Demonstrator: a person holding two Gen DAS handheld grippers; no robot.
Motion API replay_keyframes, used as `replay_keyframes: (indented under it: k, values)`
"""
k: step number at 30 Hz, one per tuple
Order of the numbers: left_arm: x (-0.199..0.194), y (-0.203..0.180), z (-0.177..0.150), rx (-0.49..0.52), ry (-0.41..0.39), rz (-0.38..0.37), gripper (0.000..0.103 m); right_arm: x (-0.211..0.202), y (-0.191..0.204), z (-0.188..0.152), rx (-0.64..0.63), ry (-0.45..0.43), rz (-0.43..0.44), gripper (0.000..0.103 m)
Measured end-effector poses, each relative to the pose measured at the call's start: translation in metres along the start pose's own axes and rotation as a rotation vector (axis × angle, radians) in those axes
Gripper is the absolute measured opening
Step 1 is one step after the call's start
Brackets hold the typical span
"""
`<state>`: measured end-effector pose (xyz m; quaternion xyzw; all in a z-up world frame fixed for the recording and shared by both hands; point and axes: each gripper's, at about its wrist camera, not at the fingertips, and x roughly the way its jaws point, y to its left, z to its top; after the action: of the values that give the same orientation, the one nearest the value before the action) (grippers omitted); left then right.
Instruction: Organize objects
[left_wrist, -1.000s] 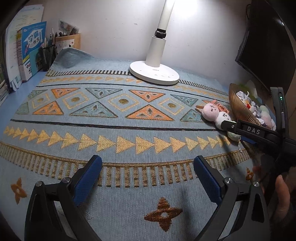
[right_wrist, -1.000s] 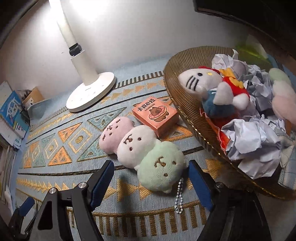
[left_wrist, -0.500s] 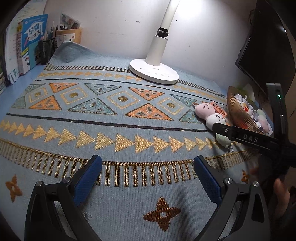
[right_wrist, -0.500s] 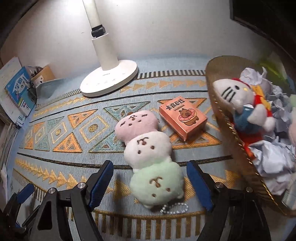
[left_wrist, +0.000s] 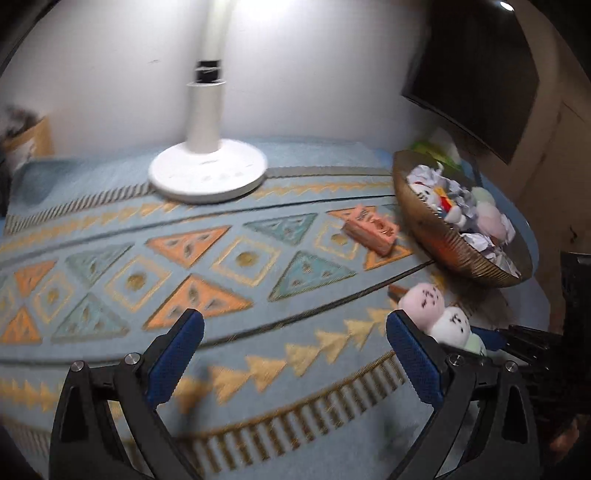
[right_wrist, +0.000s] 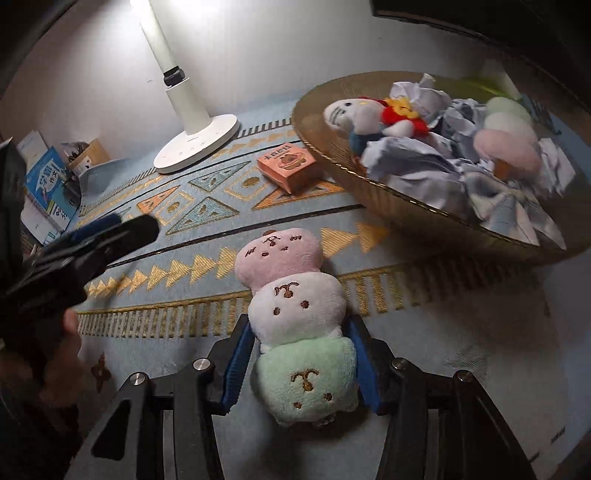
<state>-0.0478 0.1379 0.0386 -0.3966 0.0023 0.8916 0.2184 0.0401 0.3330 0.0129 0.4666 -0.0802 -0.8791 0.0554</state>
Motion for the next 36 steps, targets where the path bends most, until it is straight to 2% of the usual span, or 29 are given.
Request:
replay_keyframes:
  k: [2,4,7,11,13,15,16,17,19,25,31,33,36]
  values:
    - [0.022,-0.019,0.016,0.096,-0.004,0.008,0.099,-0.001,-0.008,0.002,0.013,-0.009,0.004,0.05]
    - [0.049,-0.031,0.029,0.141,0.028,-0.005,0.099,0.001,-0.011,0.004,0.02,-0.017,0.015,0.051]
    - [0.08,-0.041,0.041,0.151,0.084,-0.073,0.098,0.003,-0.013,0.006,0.021,-0.028,0.029,0.051]
    - [0.098,-0.051,0.052,0.156,0.098,-0.108,0.098,0.004,-0.01,0.006,0.003,-0.04,0.022,0.052]
    - [0.105,-0.056,0.056,0.178,0.103,-0.094,0.098,0.005,-0.009,0.007,-0.003,-0.04,0.018,0.052]
    - [0.113,-0.06,0.058,0.199,0.122,-0.078,0.083,0.006,-0.007,0.008,-0.002,-0.04,0.016,0.052]
    - [0.118,-0.061,0.059,0.202,0.142,-0.091,0.067,0.005,-0.007,0.008,0.0,-0.04,0.017,0.052]
    - [0.117,-0.062,0.06,0.212,0.134,-0.082,0.057,0.006,-0.006,0.008,0.001,-0.041,0.017,0.052]
    - [0.115,-0.061,0.06,0.209,0.127,-0.093,0.056,0.004,-0.005,0.007,0.003,-0.043,0.018,0.052]
    - [0.082,-0.052,0.041,0.205,0.098,-0.078,0.055,-0.004,-0.005,-0.001,0.048,-0.037,0.076,0.051]
    - [-0.001,-0.007,-0.023,0.204,0.073,-0.005,0.055,-0.005,0.024,-0.001,0.023,-0.019,0.129,0.051]
    - [-0.026,0.018,-0.045,0.159,0.082,-0.032,0.055,-0.002,0.035,0.005,0.007,-0.025,0.159,0.051]
    - [-0.047,0.031,-0.072,0.176,0.096,-0.02,0.055,0.004,0.059,0.012,-0.035,-0.053,0.169,0.051]
